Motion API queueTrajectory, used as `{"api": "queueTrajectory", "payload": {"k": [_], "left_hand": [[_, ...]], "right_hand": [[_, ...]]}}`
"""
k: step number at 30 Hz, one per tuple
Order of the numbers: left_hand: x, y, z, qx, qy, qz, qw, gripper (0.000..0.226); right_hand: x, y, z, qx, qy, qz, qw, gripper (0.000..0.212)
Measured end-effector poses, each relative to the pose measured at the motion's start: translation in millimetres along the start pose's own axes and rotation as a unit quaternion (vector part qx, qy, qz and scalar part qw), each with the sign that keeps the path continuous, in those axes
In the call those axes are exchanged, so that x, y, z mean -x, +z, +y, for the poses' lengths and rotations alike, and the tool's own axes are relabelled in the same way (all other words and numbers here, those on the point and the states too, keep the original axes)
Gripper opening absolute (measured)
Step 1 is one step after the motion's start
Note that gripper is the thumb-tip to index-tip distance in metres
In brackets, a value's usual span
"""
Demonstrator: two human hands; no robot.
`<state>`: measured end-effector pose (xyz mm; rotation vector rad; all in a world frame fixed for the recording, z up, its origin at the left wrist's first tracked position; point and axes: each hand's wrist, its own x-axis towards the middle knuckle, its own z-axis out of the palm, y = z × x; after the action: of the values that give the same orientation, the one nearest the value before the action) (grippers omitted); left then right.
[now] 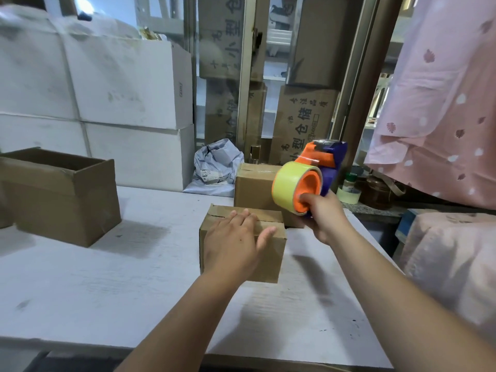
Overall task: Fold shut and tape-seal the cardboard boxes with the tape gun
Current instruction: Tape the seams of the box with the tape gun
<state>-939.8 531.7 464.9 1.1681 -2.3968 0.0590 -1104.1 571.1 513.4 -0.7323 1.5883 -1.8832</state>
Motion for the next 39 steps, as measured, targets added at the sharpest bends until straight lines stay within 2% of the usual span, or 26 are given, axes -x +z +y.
{"api": "queueTrajectory", "payload": {"k": [2, 5, 7, 10, 12, 16, 20, 24, 27, 30, 35, 39], "left_hand": [[-2.9, -9.0, 0.1, 0.046, -0.025, -0.025, 0.998, 0.074], [-6.6, -23.2, -2.1, 0.144, -0.049, -0.051, 0.987, 0.092], [-10.3, -28.7, -4.6, 0.220, -0.066, -0.041, 0.972, 0.088], [-20.5, -30.5, -7.3, 0.394, -0.121, 0.036, 0.910, 0.071], [-28.0, -27.6, -3.8, 0.467, -0.140, 0.096, 0.868, 0.064], [-40.6, -27.3, 13.6, 0.483, -0.113, 0.135, 0.858, 0.060], [-56.2, -33.7, 18.1, 0.553, -0.182, 0.113, 0.805, 0.036], [-55.8, -45.0, 16.2, 0.554, -0.196, 0.210, 0.781, 0.009], [-54.1, -48.0, 9.3, 0.574, -0.205, 0.245, 0.754, 0.017], [-53.4, -48.0, 2.7, 0.585, -0.209, 0.229, 0.749, 0.018], [-46.8, -44.6, -11.6, 0.528, -0.189, 0.254, 0.788, 0.024], [-44.6, -38.5, -23.0, 0.525, -0.204, 0.227, 0.794, 0.023]], "right_hand": [[0.6, 11.6, 1.0, 0.065, -0.043, 0.016, 0.997, 0.038], [6.3, 25.1, 5.1, 0.209, -0.104, 0.019, 0.972, 0.033], [10.1, 29.8, 7.4, 0.251, -0.154, 0.031, 0.955, 0.034], [13.7, 34.5, 15.3, 0.286, -0.196, 0.050, 0.937, 0.041], [13.7, 36.0, 22.4, 0.303, -0.205, 0.066, 0.928, 0.048], [15.7, 37.5, 26.4, 0.334, -0.230, 0.069, 0.911, 0.054], [16.5, 36.5, 27.2, 0.345, -0.237, 0.072, 0.906, 0.054], [19.2, 35.6, 26.2, 0.353, -0.229, 0.071, 0.904, 0.055], [21.6, 33.6, 25.9, 0.344, -0.222, 0.067, 0.910, 0.055], [24.4, 33.7, 25.1, 0.338, -0.214, 0.066, 0.914, 0.054], [22.8, 33.5, 25.3, 0.337, -0.202, 0.061, 0.918, 0.058], [20.7, 31.0, 20.5, 0.361, -0.180, 0.036, 0.914, 0.063]]}}
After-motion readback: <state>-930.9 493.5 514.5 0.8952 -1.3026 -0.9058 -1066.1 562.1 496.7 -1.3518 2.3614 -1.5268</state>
